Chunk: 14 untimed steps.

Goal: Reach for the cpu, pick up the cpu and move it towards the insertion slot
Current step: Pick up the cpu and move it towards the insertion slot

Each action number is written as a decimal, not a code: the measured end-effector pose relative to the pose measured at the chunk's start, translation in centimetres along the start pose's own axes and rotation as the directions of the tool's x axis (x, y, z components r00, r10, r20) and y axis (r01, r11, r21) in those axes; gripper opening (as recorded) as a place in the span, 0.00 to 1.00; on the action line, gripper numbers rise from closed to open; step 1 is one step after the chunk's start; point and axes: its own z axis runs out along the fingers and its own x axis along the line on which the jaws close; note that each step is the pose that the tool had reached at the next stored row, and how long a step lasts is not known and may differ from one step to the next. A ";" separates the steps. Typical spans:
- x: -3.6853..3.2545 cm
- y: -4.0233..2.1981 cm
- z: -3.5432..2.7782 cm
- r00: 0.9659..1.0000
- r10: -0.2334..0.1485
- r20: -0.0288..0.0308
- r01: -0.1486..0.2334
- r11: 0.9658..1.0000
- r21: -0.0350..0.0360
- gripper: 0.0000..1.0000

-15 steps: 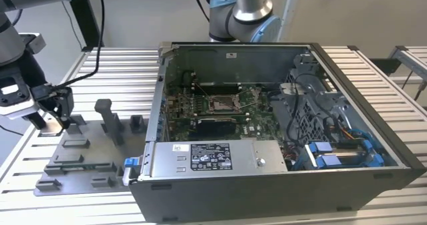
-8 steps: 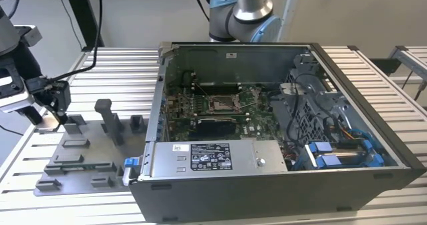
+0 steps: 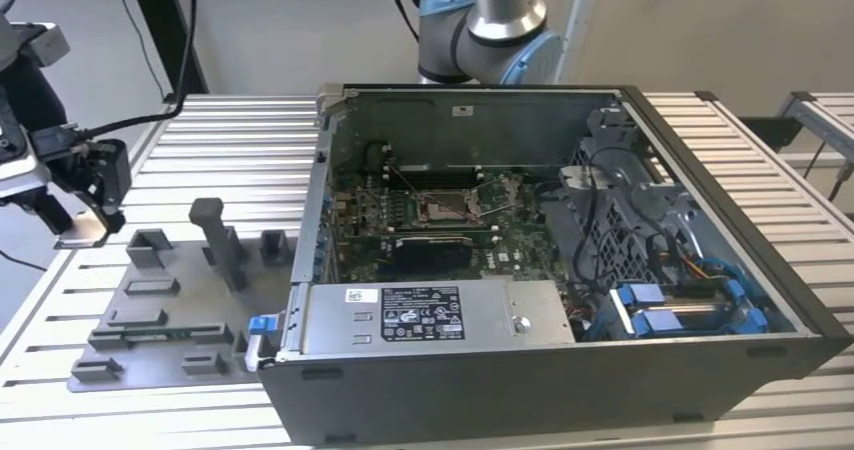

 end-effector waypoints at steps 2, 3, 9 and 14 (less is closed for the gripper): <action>0.00 0.02 -0.41 1.000 0.000 0.000 0.000 1.000 0.000 0.00; 0.00 0.02 -0.60 1.000 0.000 0.000 0.000 1.000 0.000 0.00; 0.01 0.08 -2.03 1.000 0.000 0.000 0.000 1.000 0.000 0.00; 0.01 0.12 -3.05 1.000 0.000 0.000 0.000 1.000 0.000 0.00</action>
